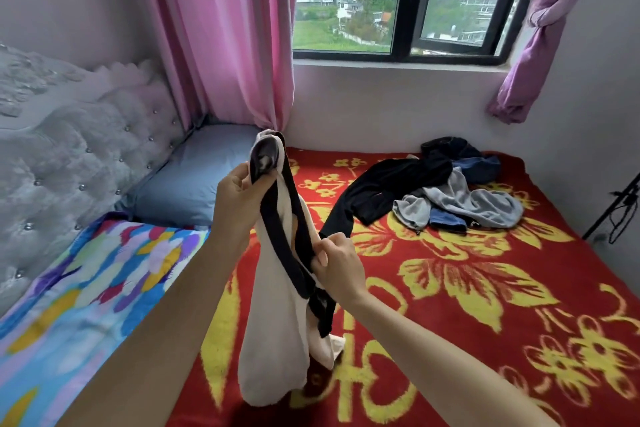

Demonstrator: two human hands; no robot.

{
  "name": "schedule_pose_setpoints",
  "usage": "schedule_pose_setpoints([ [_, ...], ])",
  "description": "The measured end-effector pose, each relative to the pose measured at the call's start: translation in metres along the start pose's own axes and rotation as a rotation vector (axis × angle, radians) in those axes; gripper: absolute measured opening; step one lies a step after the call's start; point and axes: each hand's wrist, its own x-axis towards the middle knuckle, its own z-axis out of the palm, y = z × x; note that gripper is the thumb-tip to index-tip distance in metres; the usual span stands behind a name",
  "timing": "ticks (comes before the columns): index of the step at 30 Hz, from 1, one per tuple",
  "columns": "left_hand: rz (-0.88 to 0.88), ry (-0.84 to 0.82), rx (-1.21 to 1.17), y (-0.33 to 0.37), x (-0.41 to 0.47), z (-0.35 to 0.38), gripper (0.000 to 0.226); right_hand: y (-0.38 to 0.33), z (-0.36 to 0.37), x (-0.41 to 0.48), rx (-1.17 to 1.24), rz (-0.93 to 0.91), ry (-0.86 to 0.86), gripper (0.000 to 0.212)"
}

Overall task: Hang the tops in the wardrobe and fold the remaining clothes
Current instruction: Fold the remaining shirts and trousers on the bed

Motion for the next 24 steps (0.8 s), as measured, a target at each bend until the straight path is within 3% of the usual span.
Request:
schedule_pose_setpoints([
  [6,0.004,0.127,-0.046,0.002,0.013,-0.036,0.02,0.01,-0.043,0.018,0.414,0.233,0.075,0.008],
  [9,-0.025,0.152,-0.006,-0.009,0.018,-0.054,0.023,0.002,-0.077,0.034,0.59,0.2,0.185,0.014],
  [12,-0.097,0.119,-0.012,-0.023,0.022,-0.073,0.018,-0.012,-0.107,0.047,0.561,0.105,0.182,0.024],
  [17,-0.159,-0.006,-0.136,-0.036,0.019,-0.087,0.023,-0.032,-0.143,0.061,0.597,0.027,0.103,0.021],
  [20,-0.166,-0.008,-0.301,-0.039,0.023,-0.096,0.029,-0.04,-0.156,0.067,0.572,0.012,0.102,0.022],
  [24,-0.173,0.002,-0.37,-0.047,0.03,-0.116,0.055,-0.048,-0.169,0.071,0.445,-0.08,0.069,0.017],
])
